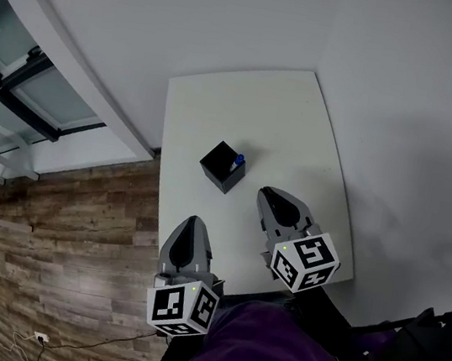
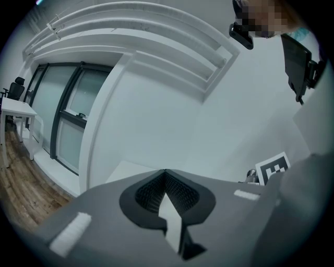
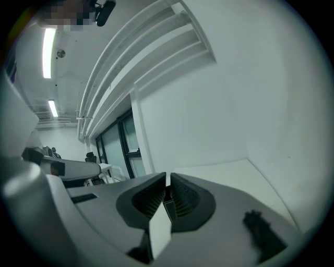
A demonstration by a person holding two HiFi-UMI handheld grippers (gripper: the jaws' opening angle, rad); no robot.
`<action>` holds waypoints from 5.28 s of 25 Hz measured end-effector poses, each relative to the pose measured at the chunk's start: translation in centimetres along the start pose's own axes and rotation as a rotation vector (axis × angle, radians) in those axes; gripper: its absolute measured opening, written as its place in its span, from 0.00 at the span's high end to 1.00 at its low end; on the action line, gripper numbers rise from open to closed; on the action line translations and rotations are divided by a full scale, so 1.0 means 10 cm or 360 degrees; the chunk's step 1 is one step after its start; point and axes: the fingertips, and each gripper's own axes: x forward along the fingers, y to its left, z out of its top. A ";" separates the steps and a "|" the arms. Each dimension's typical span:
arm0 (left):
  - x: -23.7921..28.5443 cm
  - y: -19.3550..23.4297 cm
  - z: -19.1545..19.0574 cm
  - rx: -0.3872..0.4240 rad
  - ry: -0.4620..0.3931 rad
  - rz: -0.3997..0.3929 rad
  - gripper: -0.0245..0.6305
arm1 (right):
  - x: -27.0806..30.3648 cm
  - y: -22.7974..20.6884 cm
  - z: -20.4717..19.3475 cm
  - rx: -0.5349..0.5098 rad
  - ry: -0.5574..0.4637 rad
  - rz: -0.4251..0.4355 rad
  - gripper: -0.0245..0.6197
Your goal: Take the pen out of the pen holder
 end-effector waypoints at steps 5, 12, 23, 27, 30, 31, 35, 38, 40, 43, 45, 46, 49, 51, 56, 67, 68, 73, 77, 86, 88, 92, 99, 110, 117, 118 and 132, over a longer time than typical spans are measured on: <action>0.17 0.02 0.03 0.0019 0.0029 -0.0027 0.95 | 0.11 -0.08 0.01 0.0012 0.0012 -0.0021 0.94; 0.38 0.12 0.09 0.0055 0.0064 -0.0084 0.95 | 0.37 -0.15 -0.03 0.0013 0.0045 -0.0069 0.90; 0.63 0.33 0.03 0.0039 0.0105 -0.0115 0.95 | 0.87 -0.23 -0.24 -0.0027 0.0151 -0.0090 0.85; 0.68 0.38 0.04 0.0017 0.0115 -0.0118 0.95 | 0.99 -0.27 -0.31 -0.0042 0.0199 -0.0108 0.83; 0.69 0.40 0.03 -0.0004 0.0132 -0.0122 0.95 | 1.04 -0.32 -0.34 -0.0054 0.0250 -0.0129 0.83; 0.68 0.41 0.03 -0.0009 0.0137 -0.0123 0.95 | 1.06 -0.33 -0.36 -0.0059 0.0265 -0.0135 0.83; 0.67 0.48 0.05 -0.0026 0.0141 -0.0107 0.95 | 1.12 -0.32 -0.41 -0.0080 0.0310 -0.0142 0.83; 0.67 0.53 0.06 -0.0041 0.0149 -0.0100 0.95 | 1.16 -0.33 -0.43 -0.0093 0.0345 -0.0155 0.82; 0.67 0.56 0.06 -0.0048 0.0156 -0.0097 0.95 | 1.19 -0.33 -0.46 -0.0100 0.0367 -0.0163 0.82; 0.68 0.59 0.03 -0.0059 0.0167 -0.0093 0.95 | 1.22 -0.34 -0.49 -0.0114 0.0381 -0.0172 0.81; 0.68 0.60 0.03 -0.0063 0.0170 -0.0092 0.95 | 1.22 -0.35 -0.50 -0.0126 0.0387 -0.0178 0.81; 0.68 0.61 0.03 -0.0065 0.0171 -0.0092 0.95 | 1.23 -0.34 -0.50 -0.0129 0.0393 -0.0180 0.81; 0.68 0.63 0.05 -0.0070 0.0173 -0.0090 0.95 | 1.23 -0.33 -0.53 -0.0131 0.0423 -0.0179 0.81; 0.68 0.64 0.06 -0.0071 0.0171 -0.0088 0.95 | 1.24 -0.33 -0.56 -0.0132 0.0440 -0.0176 0.81; 0.68 0.64 0.07 -0.0071 0.0165 -0.0084 0.95 | 1.24 -0.34 -0.60 -0.0132 0.0476 -0.0174 0.82; 0.70 0.64 0.09 -0.0063 0.0157 -0.0092 0.95 | 1.23 -0.31 -0.56 -0.0145 0.0429 -0.0148 0.84; 0.71 0.64 0.09 -0.0063 0.0155 -0.0093 0.95 | 1.23 -0.31 -0.56 -0.0144 0.0424 -0.0143 0.84; 0.71 0.61 0.06 -0.0058 0.0150 -0.0091 0.95 | 1.22 -0.34 -0.53 -0.0146 0.0402 -0.0146 0.84; 0.65 0.60 0.06 -0.0050 0.0134 -0.0094 0.95 | 1.18 -0.29 -0.49 -0.0142 0.0364 -0.0136 0.84; 0.58 0.55 0.09 -0.0041 0.0107 -0.0105 0.95 | 1.13 -0.23 -0.38 -0.0147 0.0301 -0.0111 0.84; 0.58 0.54 0.10 -0.0039 0.0102 -0.0106 0.95 | 1.12 -0.22 -0.36 -0.0144 0.0293 -0.0110 0.84; 0.56 0.54 0.11 -0.0032 0.0094 -0.0109 0.95 | 1.12 -0.20 -0.31 -0.0140 0.0270 -0.0102 0.84; 0.53 0.50 0.12 -0.0025 0.0083 -0.0116 0.95 | 1.07 -0.18 -0.22 -0.0140 0.0226 -0.0100 0.84; 0.48 0.46 0.10 -0.0015 0.0066 -0.0123 0.95 | 0.99 -0.14 -0.05 -0.0149 0.0135 -0.0087 0.84; 0.47 0.45 0.11 -0.0013 0.0053 -0.0126 0.95 | 0.98 -0.13 0.02 -0.0155 0.0097 -0.0077 0.84; 0.46 0.45 0.11 -0.0012 0.0051 -0.0126 0.95 | 0.98 -0.13 0.03 -0.0156 0.0093 -0.0078 0.84; 0.39 0.43 0.12 0.0009 0.0039 -0.0117 0.95 | 0.84 -0.10 0.21 -0.0149 0.0006 -0.0075 0.84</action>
